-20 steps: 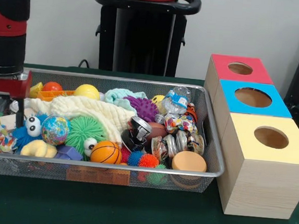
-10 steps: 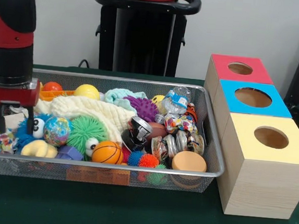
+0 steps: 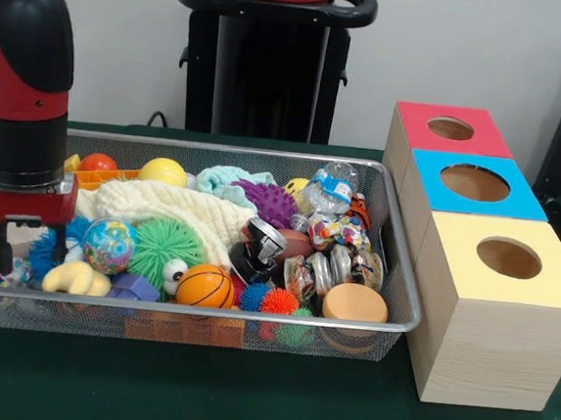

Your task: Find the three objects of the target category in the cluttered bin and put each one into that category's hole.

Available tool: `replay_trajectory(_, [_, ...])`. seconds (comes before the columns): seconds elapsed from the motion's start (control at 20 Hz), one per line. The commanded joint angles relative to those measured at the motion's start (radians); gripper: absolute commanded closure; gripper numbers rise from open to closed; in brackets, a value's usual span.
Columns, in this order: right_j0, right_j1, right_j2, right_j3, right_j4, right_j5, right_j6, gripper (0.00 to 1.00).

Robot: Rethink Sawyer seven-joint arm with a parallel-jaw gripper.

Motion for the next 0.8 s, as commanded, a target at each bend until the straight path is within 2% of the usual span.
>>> replay_trajectory(0.05, [-0.003, 0.186, 0.008, -0.044, -0.106, -0.050, -0.267, 0.00])
replay_trajectory(0.25, [-0.018, 0.180, 0.006, -0.037, -0.103, -0.048, -0.284, 0.00])
replay_trajectory(0.6, [0.005, 0.120, 0.000, -0.018, -0.082, -0.017, -0.256, 0.00])
replay_trajectory(0.8, [0.011, 0.128, 0.014, -0.046, -0.069, 0.000, -0.269, 0.00])
